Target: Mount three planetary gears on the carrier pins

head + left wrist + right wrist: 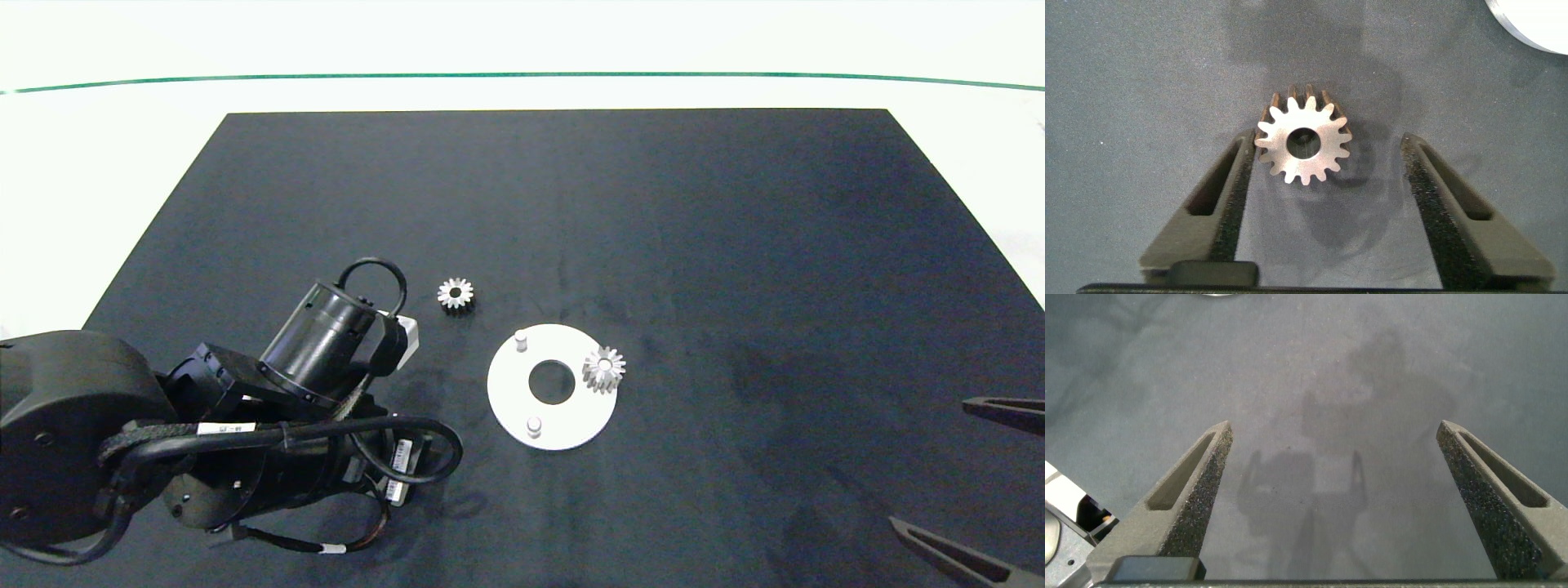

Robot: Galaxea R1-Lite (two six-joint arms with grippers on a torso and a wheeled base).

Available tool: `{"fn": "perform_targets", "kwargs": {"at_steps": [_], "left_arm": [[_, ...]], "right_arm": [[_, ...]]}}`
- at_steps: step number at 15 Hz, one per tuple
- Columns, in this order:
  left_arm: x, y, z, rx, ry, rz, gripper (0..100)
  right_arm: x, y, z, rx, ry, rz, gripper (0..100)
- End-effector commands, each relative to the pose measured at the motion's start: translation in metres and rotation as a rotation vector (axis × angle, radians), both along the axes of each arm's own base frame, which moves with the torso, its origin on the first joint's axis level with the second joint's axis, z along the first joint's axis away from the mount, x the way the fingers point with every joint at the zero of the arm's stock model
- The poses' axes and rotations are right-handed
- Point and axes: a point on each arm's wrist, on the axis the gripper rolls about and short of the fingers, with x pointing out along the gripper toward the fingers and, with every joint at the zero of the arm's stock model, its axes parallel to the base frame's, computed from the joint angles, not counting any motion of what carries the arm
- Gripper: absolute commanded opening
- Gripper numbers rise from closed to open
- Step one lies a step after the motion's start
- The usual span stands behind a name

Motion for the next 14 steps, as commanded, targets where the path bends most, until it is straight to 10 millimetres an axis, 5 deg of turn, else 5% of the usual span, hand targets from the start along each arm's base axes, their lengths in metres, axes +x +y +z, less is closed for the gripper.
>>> {"fn": "perform_targets", "kwargs": {"at_steps": [1, 14], "left_arm": [[-0.0002, 0.0, 0.0002, -0.001, -0.001, 0.002, 63], [-0.0002, -0.0004, 0.0, -0.003, -0.006, 0.001, 36]], "right_arm": [[0.0005, 0.0009, -0.0017, -0.008, 0.006, 0.004, 100], [0.0001, 0.0013, -0.0025, -0.009, 0.009, 0.011, 100]]}}
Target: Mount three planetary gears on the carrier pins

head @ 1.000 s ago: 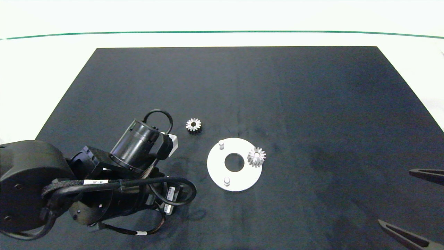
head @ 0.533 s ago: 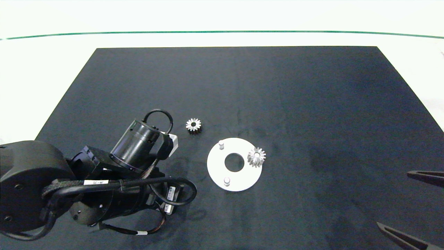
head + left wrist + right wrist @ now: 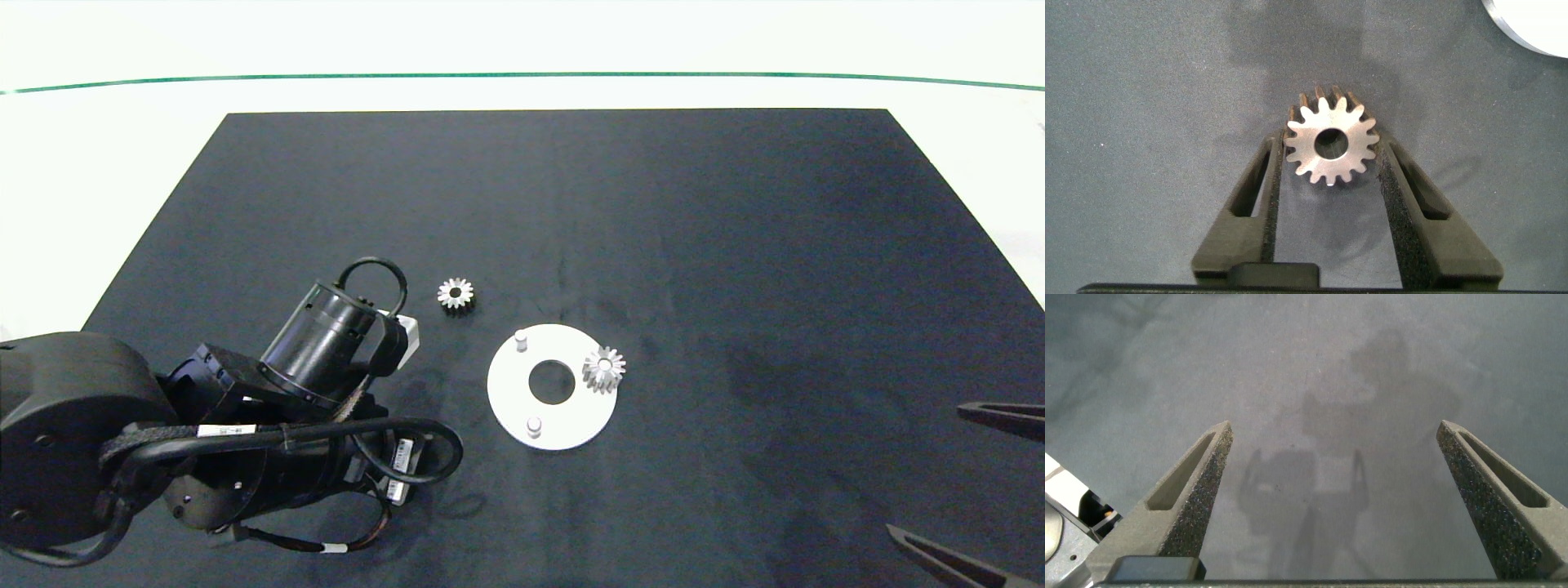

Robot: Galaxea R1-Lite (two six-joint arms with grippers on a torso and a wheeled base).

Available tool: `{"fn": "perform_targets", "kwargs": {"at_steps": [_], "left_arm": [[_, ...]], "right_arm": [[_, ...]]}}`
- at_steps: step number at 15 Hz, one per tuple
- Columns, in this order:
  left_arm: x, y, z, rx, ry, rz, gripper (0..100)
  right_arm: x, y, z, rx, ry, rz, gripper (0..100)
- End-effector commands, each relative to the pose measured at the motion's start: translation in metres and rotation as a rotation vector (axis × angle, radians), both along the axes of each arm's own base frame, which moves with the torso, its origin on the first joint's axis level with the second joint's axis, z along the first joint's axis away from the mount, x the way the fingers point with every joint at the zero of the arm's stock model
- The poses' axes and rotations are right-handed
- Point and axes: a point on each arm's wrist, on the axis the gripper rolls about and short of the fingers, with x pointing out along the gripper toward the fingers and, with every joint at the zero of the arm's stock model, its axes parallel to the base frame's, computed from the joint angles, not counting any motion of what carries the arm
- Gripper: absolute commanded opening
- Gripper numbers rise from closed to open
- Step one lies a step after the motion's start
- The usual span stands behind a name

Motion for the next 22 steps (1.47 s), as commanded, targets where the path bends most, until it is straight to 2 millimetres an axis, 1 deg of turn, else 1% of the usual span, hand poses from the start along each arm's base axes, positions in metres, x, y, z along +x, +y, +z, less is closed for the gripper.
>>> {"fn": "perform_targets", "kwargs": {"at_steps": [1, 4, 6, 7, 12, 16, 17, 19, 22], "left_arm": [[0.0, 0.0, 0.0, 0.0, 0.0, 0.002, 35], [0.0, 0.001, 0.001, 0.0, -0.003, 0.003, 29], [-0.001, 0.003, 0.005, 0.014, -0.038, 0.033, 24], [-0.003, 0.005, 0.01, 0.003, -0.055, 0.032, 23], [-0.01, 0.01, 0.023, -0.029, -0.096, 0.028, 12], [-0.018, 0.005, 0.026, -0.039, -0.103, -0.008, 5], [-0.02, 0.009, 0.03, -0.049, -0.117, -0.001, 2], [-0.019, 0.015, 0.036, -0.066, -0.139, 0.023, 1], [-0.015, 0.009, 0.049, -0.095, -0.202, -0.002, 1]], "right_arm": [[0.0, 0.0, 0.0, -0.004, 0.002, 0.0, 100], [0.0, 0.0, -0.002, -0.009, 0.008, 0.002, 100], [0.0, 0.0, -0.002, -0.009, 0.008, 0.002, 100], [0.0, 0.0, -0.002, -0.009, 0.008, 0.002, 100], [0.0, 0.0, -0.002, -0.008, 0.006, 0.002, 100], [0.0, 0.0, -0.002, -0.007, 0.005, 0.002, 100], [-0.002, -0.002, -0.001, 0.0, -0.003, 0.0, 100], [-0.007, -0.006, 0.002, 0.015, -0.029, -0.005, 100], [-0.009, -0.007, 0.003, 0.017, -0.044, -0.007, 100]]}}
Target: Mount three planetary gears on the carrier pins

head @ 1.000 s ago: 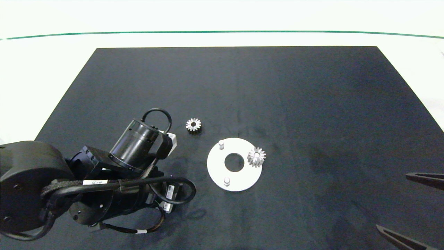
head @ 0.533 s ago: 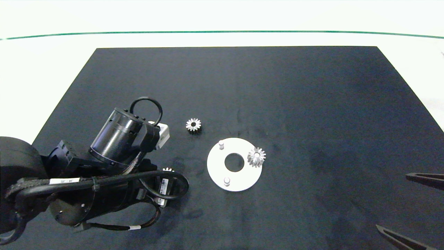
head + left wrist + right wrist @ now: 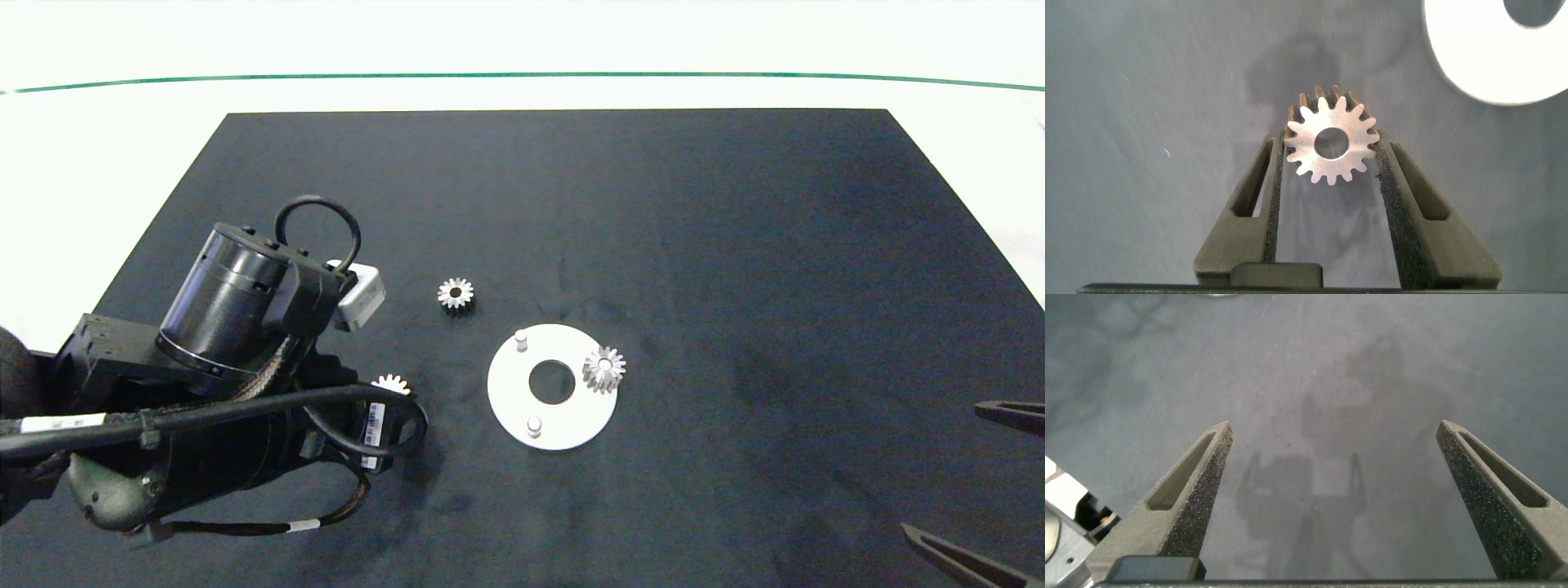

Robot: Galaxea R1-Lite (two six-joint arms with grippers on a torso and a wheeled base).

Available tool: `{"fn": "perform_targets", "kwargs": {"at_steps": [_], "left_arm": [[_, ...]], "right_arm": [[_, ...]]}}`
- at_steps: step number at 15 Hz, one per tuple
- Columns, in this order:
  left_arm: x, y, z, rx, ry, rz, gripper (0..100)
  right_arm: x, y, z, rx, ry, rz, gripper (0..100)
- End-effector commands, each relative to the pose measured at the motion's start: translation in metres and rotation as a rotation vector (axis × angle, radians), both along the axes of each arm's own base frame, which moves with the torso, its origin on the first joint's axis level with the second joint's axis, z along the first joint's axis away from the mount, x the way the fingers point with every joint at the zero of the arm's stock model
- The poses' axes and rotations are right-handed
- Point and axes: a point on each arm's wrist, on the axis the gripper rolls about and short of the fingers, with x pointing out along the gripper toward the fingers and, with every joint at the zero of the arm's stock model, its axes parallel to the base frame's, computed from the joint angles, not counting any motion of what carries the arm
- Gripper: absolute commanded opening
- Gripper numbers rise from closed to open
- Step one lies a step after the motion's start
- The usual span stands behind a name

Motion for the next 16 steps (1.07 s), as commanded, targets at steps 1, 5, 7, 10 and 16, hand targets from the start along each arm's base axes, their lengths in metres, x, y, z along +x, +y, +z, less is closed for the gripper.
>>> {"fn": "perform_targets", "kwargs": {"at_steps": [1, 5, 7, 10, 16], "left_arm": [[-0.004, -0.007, 0.01, 0.011, -0.062, -0.069, 1], [-0.021, -0.023, 0.018, 0.036, -0.1, -0.199, 1], [-0.031, -0.034, 0.017, 0.06, -0.109, -0.277, 1], [-0.031, -0.04, 0.014, 0.099, -0.111, -0.321, 1], [-0.014, -0.066, 0.012, 0.16, -0.087, -0.354, 1]], "right_arm": [[-0.005, -0.004, 0.001, 0.005, -0.02, 0.011, 100], [-0.015, -0.007, 0.003, 0.027, -0.052, 0.046, 100], [-0.017, -0.009, 0.005, 0.034, -0.064, 0.045, 100], [-0.017, -0.009, 0.004, 0.034, -0.062, 0.049, 100], [-0.019, -0.01, 0.005, 0.037, -0.07, 0.058, 100]]}}
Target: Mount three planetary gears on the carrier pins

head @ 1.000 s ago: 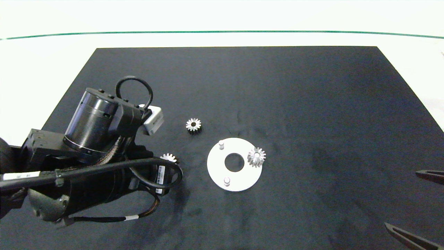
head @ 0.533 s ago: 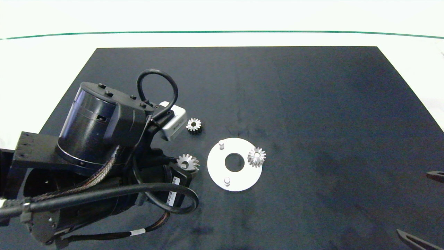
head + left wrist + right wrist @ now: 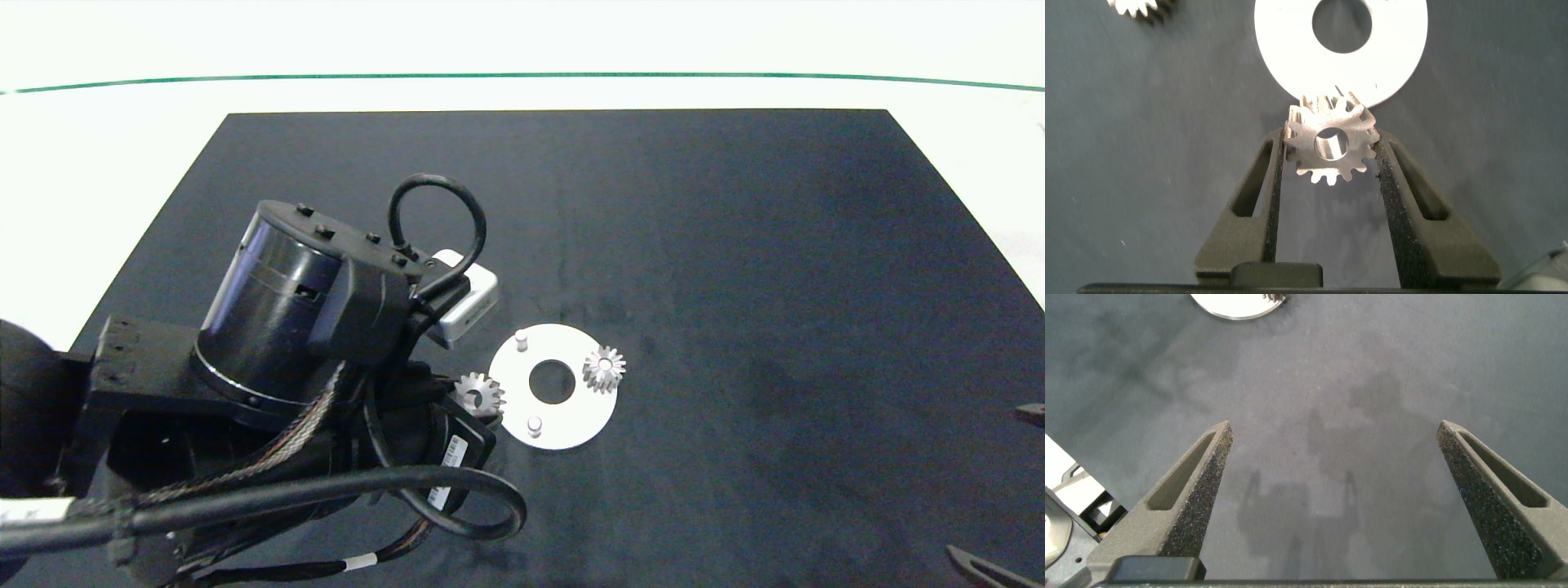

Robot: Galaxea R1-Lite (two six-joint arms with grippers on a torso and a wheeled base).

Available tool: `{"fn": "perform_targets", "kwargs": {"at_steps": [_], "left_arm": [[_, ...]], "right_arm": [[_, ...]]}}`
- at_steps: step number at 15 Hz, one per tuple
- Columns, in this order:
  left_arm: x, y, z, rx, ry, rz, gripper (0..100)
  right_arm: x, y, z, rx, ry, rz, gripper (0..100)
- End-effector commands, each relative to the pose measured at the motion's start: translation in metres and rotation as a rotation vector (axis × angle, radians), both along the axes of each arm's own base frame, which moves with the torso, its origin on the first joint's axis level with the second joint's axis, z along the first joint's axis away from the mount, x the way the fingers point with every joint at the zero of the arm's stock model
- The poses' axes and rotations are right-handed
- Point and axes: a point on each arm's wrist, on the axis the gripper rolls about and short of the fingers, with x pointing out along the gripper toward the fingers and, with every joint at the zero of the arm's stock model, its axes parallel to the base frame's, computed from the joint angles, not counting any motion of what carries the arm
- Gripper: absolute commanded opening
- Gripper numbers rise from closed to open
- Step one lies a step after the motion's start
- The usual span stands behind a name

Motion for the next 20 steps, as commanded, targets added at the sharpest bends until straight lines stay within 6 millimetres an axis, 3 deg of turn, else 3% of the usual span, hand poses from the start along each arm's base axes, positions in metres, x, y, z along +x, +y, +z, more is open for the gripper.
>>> {"fn": "perform_targets", "kwargs": {"at_steps": [1, 9, 20], "left_arm": [[0.01, -0.019, -0.001, 0.065, 0.035, -0.02, 1], [0.015, -0.059, -0.008, 0.116, 0.067, -0.083, 1], [0.034, -0.071, -0.021, 0.155, 0.078, -0.07, 1]], "right_arm": [[-0.001, -0.001, 0.001, 0.002, -0.006, 0.0, 100], [-0.002, -0.002, 0.001, 0.007, -0.012, 0.0, 100], [-0.008, -0.007, 0.007, 0.035, -0.046, 0.002, 100]]}}
